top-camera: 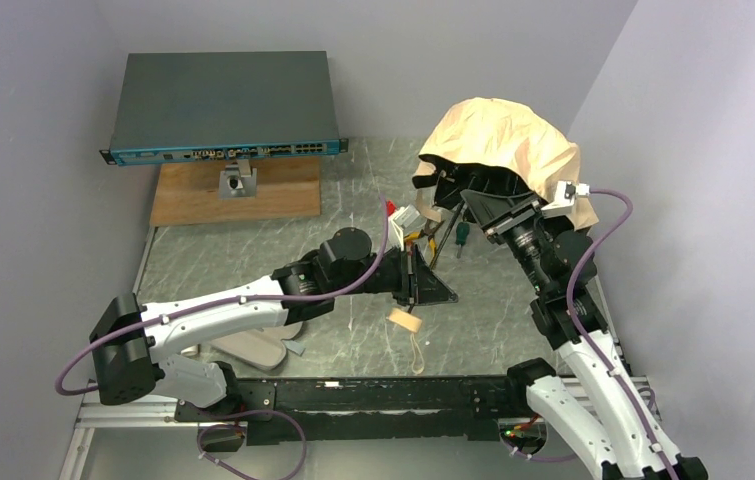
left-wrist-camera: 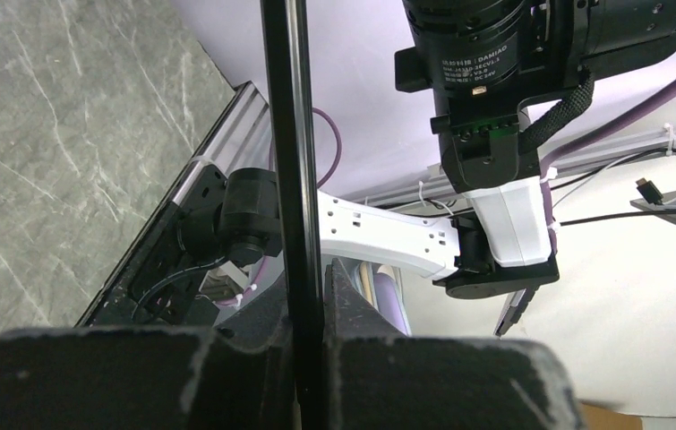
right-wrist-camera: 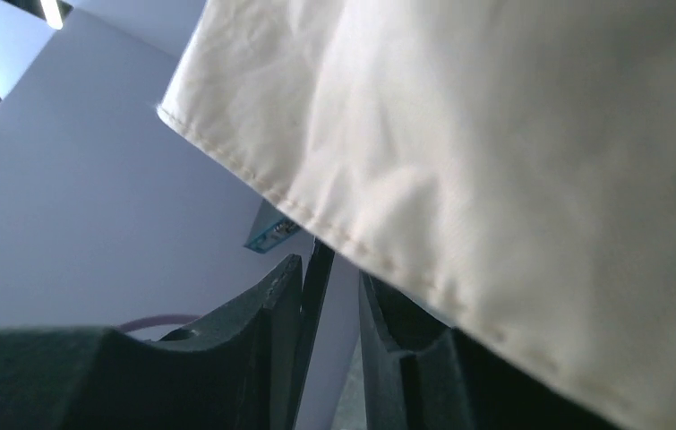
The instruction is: Open the umbrella
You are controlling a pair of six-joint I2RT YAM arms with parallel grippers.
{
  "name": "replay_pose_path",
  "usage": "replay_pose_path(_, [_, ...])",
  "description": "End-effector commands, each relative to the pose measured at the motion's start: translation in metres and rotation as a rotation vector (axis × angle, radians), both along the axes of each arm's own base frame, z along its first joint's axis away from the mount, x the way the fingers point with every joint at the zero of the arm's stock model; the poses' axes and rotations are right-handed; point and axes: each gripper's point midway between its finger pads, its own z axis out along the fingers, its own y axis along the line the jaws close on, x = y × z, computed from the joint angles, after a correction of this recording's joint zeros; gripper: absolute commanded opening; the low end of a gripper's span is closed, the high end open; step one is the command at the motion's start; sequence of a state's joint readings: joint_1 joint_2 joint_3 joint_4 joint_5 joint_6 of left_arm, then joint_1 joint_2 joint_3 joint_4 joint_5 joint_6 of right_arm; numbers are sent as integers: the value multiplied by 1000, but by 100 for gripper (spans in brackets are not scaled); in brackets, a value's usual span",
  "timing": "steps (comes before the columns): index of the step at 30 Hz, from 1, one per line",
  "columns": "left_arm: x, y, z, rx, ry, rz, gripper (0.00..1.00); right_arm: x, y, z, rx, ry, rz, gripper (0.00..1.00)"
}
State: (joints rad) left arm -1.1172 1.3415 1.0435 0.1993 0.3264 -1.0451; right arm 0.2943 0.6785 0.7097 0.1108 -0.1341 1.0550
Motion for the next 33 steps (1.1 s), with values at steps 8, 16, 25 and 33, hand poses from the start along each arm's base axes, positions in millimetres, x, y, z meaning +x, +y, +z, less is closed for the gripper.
replay_pose_path(8, [-10, 8, 72, -220, -213, -41, 0, 28, -22, 22, 147, -44, -156, 22])
replay_pose_path(16, [-16, 2, 62, -133, -255, -54, 0, 39, -19, 26, 133, -37, -158, 22])
replay_pose_path(25, [-21, -3, 60, -78, -305, -53, 0, 46, -23, 13, 118, 6, -196, 0])
replay_pose_path(33, [-37, -10, 52, -6, -349, -75, 0, 60, -70, 25, 136, 27, -471, 0])
